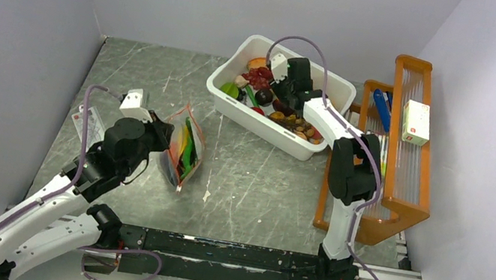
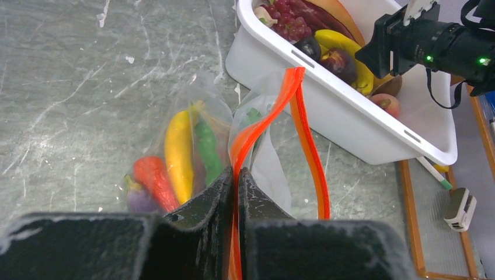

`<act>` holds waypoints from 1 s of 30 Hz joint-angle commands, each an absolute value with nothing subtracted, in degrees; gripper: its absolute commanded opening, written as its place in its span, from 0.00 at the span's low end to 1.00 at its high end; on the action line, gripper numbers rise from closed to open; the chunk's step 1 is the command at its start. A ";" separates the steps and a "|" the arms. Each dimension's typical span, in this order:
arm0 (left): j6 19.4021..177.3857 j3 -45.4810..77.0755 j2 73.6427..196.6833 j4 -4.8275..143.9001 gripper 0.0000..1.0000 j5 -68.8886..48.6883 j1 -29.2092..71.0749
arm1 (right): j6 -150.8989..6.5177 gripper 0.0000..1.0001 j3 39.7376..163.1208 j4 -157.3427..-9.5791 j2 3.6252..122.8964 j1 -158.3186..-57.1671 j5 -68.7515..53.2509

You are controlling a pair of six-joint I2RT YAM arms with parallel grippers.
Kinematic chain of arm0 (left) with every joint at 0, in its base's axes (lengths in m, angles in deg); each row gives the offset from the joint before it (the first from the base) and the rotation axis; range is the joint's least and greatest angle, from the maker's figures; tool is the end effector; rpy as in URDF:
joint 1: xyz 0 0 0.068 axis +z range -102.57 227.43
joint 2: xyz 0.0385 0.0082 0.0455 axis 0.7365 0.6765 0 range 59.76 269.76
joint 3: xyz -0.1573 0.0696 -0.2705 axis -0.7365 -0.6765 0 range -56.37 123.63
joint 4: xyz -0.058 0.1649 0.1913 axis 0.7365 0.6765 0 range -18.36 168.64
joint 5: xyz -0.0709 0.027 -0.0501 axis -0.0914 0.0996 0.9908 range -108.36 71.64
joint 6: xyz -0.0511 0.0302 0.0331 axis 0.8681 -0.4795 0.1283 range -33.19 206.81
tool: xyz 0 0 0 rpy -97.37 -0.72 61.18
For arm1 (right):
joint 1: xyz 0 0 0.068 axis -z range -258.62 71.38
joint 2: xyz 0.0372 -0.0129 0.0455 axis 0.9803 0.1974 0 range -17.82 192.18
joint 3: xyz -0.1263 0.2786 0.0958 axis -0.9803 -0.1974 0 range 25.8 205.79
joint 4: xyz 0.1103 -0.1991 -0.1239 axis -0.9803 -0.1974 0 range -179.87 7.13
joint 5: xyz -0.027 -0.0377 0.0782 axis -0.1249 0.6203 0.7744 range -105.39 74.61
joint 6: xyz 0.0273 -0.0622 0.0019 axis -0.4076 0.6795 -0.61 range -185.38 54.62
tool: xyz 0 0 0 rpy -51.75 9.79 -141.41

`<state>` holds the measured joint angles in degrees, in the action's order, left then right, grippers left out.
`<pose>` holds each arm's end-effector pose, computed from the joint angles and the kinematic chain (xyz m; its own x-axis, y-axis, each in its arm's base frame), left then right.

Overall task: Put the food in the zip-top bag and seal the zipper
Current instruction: Pick up the fake fruit from the bin.

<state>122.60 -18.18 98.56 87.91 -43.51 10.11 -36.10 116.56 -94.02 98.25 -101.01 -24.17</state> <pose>0.1232 -0.0647 0.3313 -0.3191 -0.4223 -0.8484 0.0478 0.8869 -0.4595 0.4704 0.1849 0.2693 -0.3507 -0.6671 -0.6572 -0.4981 0.7272 -0.4724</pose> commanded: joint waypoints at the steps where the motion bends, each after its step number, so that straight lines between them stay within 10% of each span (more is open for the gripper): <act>1: 122.07 -15.79 98.72 89.32 0.07 -44.89 10.39 | -38.12 0.48 119.49 -101.86 97.58 -100.54 -14.85; 21: 120.52 -14.54 97.68 90.32 0.07 -46.59 10.40 | -40.86 0.71 116.55 -90.74 107.36 -98.30 -20.12; 30: 120.92 -14.86 97.21 90.14 0.07 -46.40 10.43 | -38.95 0.51 115.83 -90.34 107.14 -98.33 -19.26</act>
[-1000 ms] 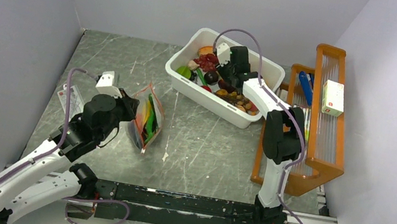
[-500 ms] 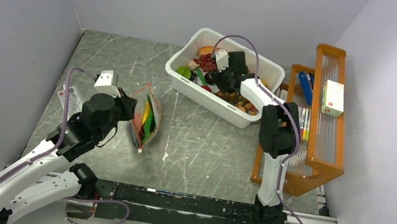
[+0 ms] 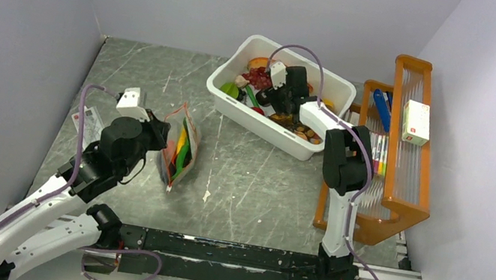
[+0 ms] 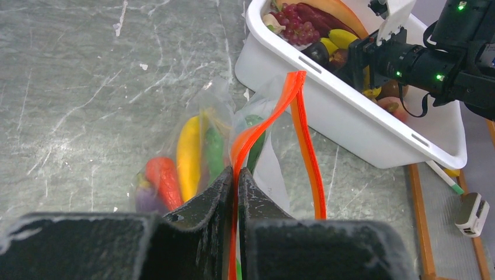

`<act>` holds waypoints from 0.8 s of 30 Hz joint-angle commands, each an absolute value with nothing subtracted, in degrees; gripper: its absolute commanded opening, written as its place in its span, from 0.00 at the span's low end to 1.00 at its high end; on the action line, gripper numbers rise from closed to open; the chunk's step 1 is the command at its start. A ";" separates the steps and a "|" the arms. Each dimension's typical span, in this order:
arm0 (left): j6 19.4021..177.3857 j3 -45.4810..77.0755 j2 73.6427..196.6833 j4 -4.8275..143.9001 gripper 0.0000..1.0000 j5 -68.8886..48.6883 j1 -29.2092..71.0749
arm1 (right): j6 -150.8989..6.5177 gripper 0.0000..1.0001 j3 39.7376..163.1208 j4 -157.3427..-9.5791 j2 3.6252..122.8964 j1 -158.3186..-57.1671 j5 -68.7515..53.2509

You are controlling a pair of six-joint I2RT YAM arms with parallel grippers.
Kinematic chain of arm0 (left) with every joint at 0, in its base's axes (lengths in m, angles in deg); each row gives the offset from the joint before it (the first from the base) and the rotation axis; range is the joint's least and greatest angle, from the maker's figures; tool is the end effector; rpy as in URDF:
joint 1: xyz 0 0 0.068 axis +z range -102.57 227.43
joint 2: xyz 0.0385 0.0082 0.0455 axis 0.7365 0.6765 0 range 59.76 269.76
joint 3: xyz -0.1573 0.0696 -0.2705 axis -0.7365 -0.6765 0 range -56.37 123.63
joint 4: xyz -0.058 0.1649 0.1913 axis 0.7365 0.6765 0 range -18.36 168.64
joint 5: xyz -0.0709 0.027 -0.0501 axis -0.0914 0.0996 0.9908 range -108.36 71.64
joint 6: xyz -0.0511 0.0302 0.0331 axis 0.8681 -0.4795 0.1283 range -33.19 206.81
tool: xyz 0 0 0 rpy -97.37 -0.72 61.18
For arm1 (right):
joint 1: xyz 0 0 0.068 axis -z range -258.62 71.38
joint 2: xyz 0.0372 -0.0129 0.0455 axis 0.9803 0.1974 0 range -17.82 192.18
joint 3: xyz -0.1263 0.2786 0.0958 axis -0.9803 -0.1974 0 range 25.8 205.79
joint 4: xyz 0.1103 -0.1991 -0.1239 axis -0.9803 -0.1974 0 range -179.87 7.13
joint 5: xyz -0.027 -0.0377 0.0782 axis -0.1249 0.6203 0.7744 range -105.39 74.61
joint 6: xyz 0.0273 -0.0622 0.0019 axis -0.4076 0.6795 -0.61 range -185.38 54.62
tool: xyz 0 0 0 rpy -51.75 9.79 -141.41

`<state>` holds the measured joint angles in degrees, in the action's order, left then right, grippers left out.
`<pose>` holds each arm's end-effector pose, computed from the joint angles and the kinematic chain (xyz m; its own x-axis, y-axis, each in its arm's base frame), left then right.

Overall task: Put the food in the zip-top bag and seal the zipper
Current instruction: Pick up the fake fruit from the bin.

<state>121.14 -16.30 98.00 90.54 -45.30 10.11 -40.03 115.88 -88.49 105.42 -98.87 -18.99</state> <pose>0.1198 -0.0602 0.3390 -0.3033 -0.4009 -0.8645 0.0303 0.9027 -0.4292 0.4961 0.1795 0.2125 -0.4028 -0.6040 -0.6877 -0.5222 0.7687 -0.3692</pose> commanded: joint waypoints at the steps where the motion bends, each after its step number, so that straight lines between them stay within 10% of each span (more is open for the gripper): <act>1: 121.03 -14.73 97.17 90.40 0.07 -46.45 10.43 | -38.79 0.51 116.94 -91.38 107.87 -98.38 -20.57; 10: 122.29 -15.86 95.47 90.52 0.07 -46.38 10.39 | -38.85 0.61 119.55 -94.35 109.20 -98.48 -25.77; 24: 121.91 -15.96 94.10 90.32 0.07 -45.27 10.35 | -42.69 0.37 118.30 -94.00 99.10 -98.57 -23.09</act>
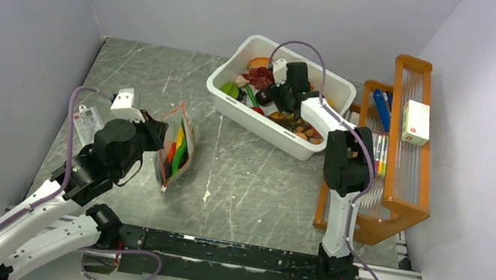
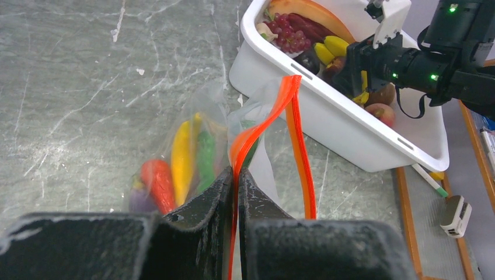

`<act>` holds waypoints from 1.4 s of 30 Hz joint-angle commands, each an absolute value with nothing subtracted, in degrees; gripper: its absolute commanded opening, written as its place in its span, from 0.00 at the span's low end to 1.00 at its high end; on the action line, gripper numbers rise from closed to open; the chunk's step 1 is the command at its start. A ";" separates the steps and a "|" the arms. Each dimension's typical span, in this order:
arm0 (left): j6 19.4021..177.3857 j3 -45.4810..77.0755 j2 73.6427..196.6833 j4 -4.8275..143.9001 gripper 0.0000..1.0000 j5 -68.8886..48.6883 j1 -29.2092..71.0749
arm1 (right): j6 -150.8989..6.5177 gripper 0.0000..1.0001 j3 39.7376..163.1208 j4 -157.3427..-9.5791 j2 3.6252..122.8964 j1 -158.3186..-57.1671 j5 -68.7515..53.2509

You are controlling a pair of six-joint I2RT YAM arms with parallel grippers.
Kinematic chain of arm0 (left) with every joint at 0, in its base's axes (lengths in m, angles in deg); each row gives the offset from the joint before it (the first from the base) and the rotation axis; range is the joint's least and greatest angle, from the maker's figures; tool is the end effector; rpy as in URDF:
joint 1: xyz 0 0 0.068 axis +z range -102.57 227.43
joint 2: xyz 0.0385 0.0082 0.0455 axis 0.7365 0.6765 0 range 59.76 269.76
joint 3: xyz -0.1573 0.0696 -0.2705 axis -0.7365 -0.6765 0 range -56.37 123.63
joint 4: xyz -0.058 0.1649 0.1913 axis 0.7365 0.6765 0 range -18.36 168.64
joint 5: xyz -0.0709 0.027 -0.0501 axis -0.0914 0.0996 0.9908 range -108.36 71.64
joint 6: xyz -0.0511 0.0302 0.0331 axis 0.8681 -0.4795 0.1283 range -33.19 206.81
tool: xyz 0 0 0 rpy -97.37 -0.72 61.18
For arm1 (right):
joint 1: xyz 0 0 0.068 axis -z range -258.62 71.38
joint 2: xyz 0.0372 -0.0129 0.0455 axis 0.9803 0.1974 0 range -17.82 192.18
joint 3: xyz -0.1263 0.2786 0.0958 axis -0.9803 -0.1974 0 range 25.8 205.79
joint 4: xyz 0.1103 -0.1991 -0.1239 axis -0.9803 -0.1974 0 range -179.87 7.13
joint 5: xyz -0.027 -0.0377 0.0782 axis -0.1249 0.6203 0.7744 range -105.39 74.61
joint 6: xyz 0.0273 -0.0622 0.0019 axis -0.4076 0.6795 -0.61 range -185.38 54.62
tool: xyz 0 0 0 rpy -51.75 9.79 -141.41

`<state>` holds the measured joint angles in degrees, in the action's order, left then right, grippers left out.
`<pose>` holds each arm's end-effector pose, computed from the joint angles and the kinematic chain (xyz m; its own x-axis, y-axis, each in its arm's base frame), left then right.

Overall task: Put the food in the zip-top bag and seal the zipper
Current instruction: Pick up the fake fruit from the bin, then place the fake fruit in the zipper food storage bag.

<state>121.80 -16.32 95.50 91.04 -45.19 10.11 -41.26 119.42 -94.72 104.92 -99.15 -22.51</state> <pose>0.1117 -0.0542 0.3425 -0.2811 -0.4291 -0.8584 0.0406 0.8884 -0.4574 0.4960 0.1786 0.2272 -0.4540 -0.6029 -0.6560 -0.4885 0.7842 -0.3827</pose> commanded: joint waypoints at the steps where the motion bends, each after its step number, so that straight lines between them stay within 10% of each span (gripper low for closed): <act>1: 121.97 -16.01 93.86 90.28 0.07 -45.40 10.34 | -42.96 0.36 117.74 -93.54 98.38 -98.57 -22.73; 27: 129.07 -10.56 105.13 84.52 0.07 -34.95 10.38 | -63.27 0.31 105.47 -97.13 71.89 -101.22 -26.71; 42: 126.40 -5.38 112.66 83.09 0.07 -33.14 10.41 | -80.78 0.31 88.92 -84.94 47.54 -110.12 -7.87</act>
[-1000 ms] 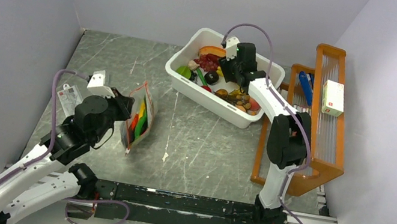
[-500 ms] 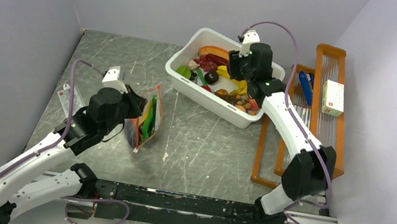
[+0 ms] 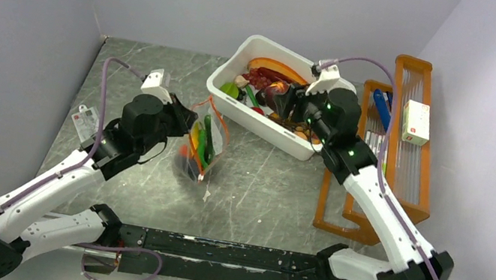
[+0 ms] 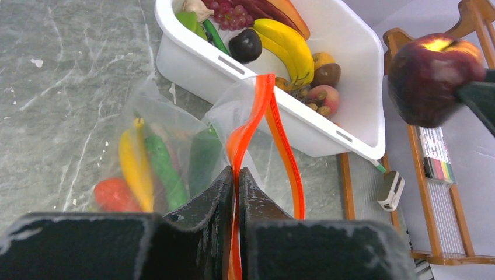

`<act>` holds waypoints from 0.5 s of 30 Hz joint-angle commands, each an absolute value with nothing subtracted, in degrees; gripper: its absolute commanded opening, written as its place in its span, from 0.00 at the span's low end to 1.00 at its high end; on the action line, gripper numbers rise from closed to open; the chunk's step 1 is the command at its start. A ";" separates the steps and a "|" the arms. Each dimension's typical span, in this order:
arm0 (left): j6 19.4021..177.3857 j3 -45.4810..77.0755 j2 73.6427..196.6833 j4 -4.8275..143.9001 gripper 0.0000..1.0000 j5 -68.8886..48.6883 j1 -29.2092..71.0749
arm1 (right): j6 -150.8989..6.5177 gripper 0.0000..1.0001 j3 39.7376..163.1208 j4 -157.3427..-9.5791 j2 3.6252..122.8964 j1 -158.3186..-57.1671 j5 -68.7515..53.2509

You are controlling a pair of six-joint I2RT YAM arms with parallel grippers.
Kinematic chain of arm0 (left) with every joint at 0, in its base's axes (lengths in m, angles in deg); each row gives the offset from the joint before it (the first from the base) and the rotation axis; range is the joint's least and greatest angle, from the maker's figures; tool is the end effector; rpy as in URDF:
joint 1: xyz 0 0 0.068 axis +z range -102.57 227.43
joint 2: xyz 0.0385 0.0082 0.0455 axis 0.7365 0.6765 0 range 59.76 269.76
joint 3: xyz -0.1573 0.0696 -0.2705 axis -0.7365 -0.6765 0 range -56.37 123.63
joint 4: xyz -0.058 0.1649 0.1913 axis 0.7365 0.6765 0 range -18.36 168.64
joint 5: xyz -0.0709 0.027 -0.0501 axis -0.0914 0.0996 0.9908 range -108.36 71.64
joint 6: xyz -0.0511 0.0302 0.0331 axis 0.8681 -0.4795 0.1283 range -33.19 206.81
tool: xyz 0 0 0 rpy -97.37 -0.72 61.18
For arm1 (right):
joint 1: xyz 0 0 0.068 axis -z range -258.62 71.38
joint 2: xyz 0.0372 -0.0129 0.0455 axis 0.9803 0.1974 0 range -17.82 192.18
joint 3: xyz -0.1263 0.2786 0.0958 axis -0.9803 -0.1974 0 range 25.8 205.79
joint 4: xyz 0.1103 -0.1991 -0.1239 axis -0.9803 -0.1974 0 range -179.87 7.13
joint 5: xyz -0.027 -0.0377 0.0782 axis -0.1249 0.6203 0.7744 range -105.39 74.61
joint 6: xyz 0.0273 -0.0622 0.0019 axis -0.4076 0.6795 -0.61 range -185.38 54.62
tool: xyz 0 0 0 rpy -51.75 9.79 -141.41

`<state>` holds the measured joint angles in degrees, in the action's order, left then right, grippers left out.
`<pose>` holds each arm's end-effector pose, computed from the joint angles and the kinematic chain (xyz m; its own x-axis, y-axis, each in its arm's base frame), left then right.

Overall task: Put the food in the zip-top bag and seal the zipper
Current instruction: Place the fake fruit in the zipper food storage bag.

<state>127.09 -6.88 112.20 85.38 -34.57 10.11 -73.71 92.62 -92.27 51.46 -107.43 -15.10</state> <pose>0.1647 -0.1064 0.3728 -0.4131 -0.4657 -0.7826 0.1343 0.8188 -0.5581 0.2451 0.1352 0.4294 -0.2487 0.0287 -0.9682 -0.4550 0.8789 0.1429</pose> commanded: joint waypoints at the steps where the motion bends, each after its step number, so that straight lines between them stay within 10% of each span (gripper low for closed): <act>1: 127.03 -5.92 112.67 82.73 0.07 -32.58 10.39 | -82.46 0.31 87.79 -83.65 46.60 -110.87 -5.97; 15: 130.98 -7.10 112.85 81.60 0.07 -29.58 10.43 | -103.99 0.34 79.09 -70.19 46.03 -118.36 -0.15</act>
<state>130.25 -7.38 113.86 83.43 -30.81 10.11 -96.73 76.82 -73.59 44.29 -117.10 -2.05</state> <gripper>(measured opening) 0.071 0.532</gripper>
